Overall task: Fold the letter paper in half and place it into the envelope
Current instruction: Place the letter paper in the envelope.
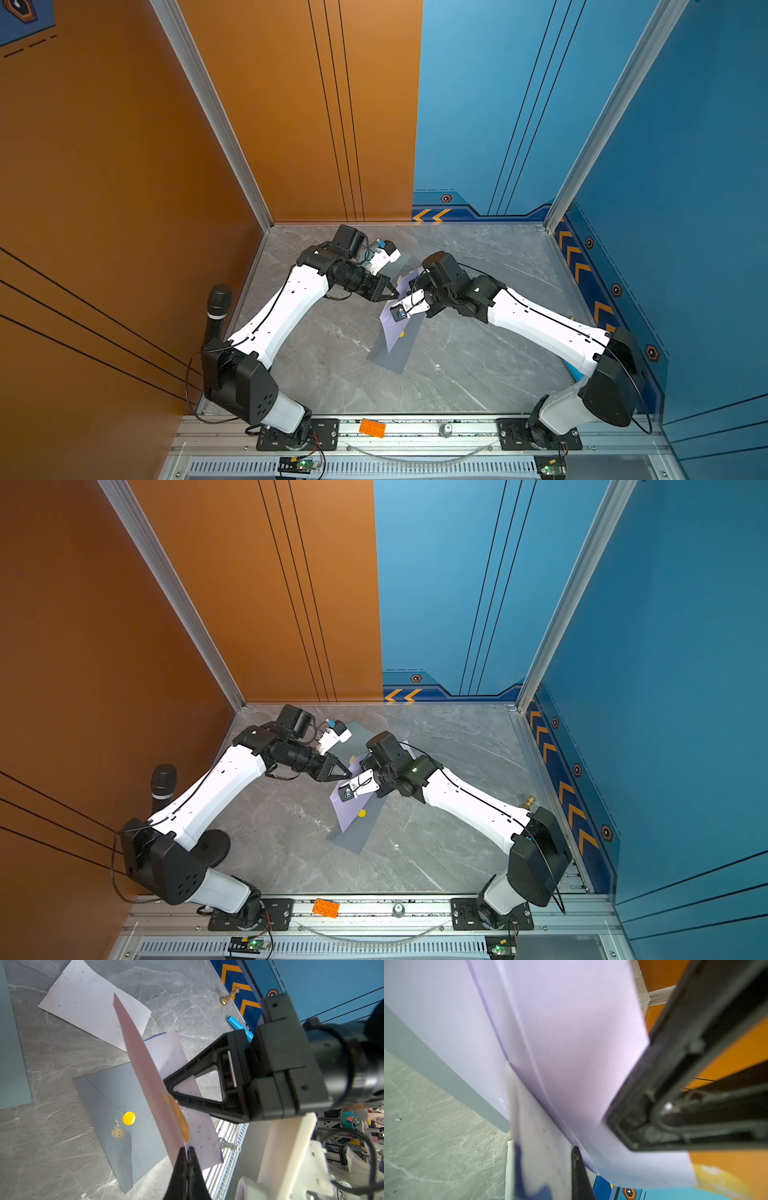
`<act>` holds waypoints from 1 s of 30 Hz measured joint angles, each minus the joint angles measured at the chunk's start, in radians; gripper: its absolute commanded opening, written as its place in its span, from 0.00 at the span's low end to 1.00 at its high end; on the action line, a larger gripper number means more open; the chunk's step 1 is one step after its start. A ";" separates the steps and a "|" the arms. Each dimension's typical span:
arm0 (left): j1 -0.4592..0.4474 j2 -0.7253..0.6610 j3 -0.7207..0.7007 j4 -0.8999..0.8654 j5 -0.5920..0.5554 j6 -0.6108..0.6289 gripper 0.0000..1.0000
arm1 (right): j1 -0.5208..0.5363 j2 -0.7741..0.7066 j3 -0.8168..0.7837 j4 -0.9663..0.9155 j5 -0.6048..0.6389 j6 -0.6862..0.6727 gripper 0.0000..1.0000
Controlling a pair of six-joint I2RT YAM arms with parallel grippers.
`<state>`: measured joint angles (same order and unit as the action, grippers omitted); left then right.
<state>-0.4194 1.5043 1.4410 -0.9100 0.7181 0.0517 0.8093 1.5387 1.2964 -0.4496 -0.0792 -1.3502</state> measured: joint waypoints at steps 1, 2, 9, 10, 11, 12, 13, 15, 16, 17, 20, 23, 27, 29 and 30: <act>-0.001 0.000 0.000 0.000 -0.002 0.000 0.00 | 0.002 0.000 0.000 -0.005 0.000 0.004 0.00; -0.001 0.000 0.000 0.000 -0.005 0.000 0.00 | 0.004 0.000 -0.003 -0.006 -0.001 0.007 0.00; -0.016 0.001 0.000 0.001 -0.046 -0.023 0.00 | 0.023 0.000 -0.005 -0.029 0.004 0.023 0.00; -0.018 0.001 0.000 0.001 -0.054 -0.025 0.00 | 0.023 0.000 -0.005 -0.034 0.006 0.026 0.00; -0.018 0.001 0.000 0.000 -0.061 -0.027 0.00 | 0.023 0.000 -0.005 -0.038 0.008 0.029 0.00; -0.019 0.001 0.000 0.001 -0.068 -0.029 0.00 | 0.023 0.000 -0.005 -0.042 0.012 0.033 0.00; -0.020 0.001 0.000 0.001 -0.072 -0.032 0.00 | 0.024 0.000 -0.005 -0.047 0.017 0.038 0.00; -0.023 0.001 0.000 0.002 -0.075 -0.034 0.00 | 0.026 0.000 -0.005 -0.056 0.029 0.048 0.00; -0.026 0.001 0.000 0.003 -0.075 -0.034 0.00 | 0.028 0.000 -0.005 -0.060 0.032 0.050 0.00; -0.030 0.001 0.000 0.003 -0.075 -0.034 0.00 | 0.030 0.000 -0.005 -0.063 0.035 0.051 0.00; -0.047 0.001 0.000 0.003 -0.073 -0.034 0.00 | 0.036 0.000 -0.005 -0.067 0.051 0.058 0.00; -0.053 0.001 0.000 0.003 -0.072 -0.034 0.00 | 0.038 0.000 -0.005 -0.066 0.058 0.066 0.00; -0.053 0.001 0.000 0.003 -0.079 -0.034 0.00 | 0.038 0.000 -0.005 -0.069 0.061 0.074 0.00; -0.053 0.001 0.000 0.002 -0.093 -0.034 0.00 | 0.038 0.000 -0.003 -0.085 0.072 0.082 0.00; -0.053 0.001 0.000 0.002 -0.101 -0.034 0.00 | 0.038 0.000 0.003 -0.100 0.079 0.088 0.00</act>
<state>-0.4725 1.5055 1.4410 -0.9081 0.6170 0.0181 0.8474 1.5391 1.2995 -0.5495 0.0002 -1.2621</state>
